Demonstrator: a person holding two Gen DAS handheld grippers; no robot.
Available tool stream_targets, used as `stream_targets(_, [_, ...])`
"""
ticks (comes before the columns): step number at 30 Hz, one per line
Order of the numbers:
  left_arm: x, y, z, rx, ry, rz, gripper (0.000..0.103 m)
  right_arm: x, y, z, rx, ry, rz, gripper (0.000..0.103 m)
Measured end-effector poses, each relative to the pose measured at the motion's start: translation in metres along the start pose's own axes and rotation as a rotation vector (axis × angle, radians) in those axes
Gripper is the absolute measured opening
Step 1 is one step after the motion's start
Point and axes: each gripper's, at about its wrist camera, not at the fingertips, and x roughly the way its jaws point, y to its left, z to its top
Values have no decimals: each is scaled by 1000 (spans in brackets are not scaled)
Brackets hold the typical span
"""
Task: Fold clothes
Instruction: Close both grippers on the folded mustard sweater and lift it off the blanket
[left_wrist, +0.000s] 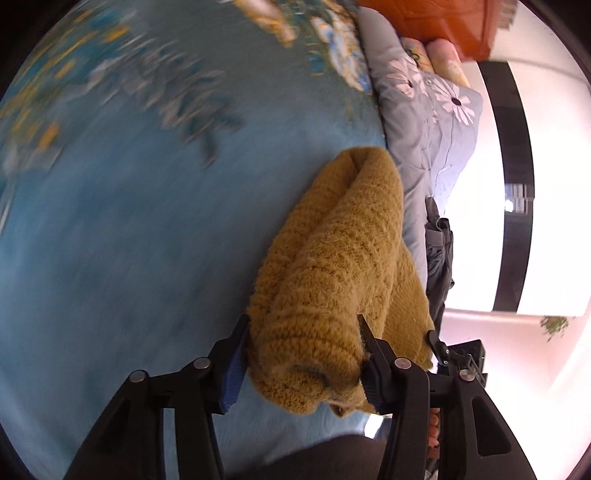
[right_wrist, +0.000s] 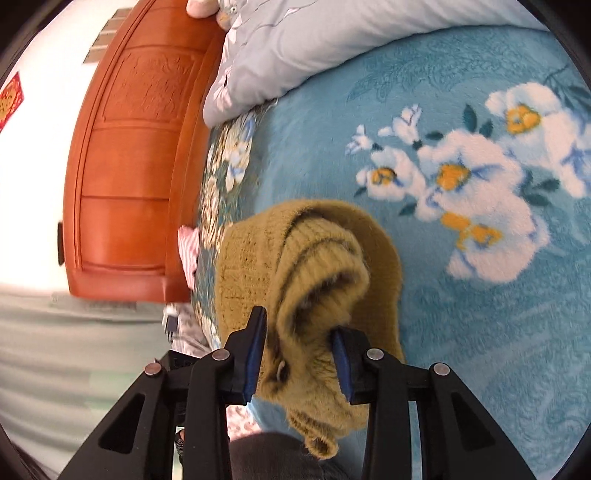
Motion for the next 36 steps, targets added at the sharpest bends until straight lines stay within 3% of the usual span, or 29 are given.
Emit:
stream_targets(5, [-4,9,-7,-11,-19,-15,58,-7,-5,-10,-21,26,-22,38])
stream_targets(7, [-5,4,-6,21,-28,-5,66,-11,-11,-14,-6,7,-30,39])
stream_targets(8, [-6,1,-6,41,-34,0,69,-11,-13,-15,-6,3,-33,45])
stream_targets(9, [-7,-2,-5,60,-41,6,75,-10,-15,-16,-9,3,-36,58])
stream_targets(12, [-11,-8,1,93,-70,-14,88,-2,-18,-19,-25,13,-36,71])
stream_targets(15, [-14,-8,11,117,-83,-18,97,7,-21,-24,-30,31,-39,73])
stream_targets(20, [6,-14,36,122,-52,-10,99,22,-23,-28,-21,32,-51,74])
stream_targets(25, [33,-28,53,194,22,28,101,27,-18,-26,-31,17,-57,79])
stream_targets(31, [52,-48,53,347,93,104,103,30,-12,-28,-57,-12,-60,79])
stream_targets(36, [49,-45,48,377,86,98,103,28,-9,-32,-86,-36,-70,77])
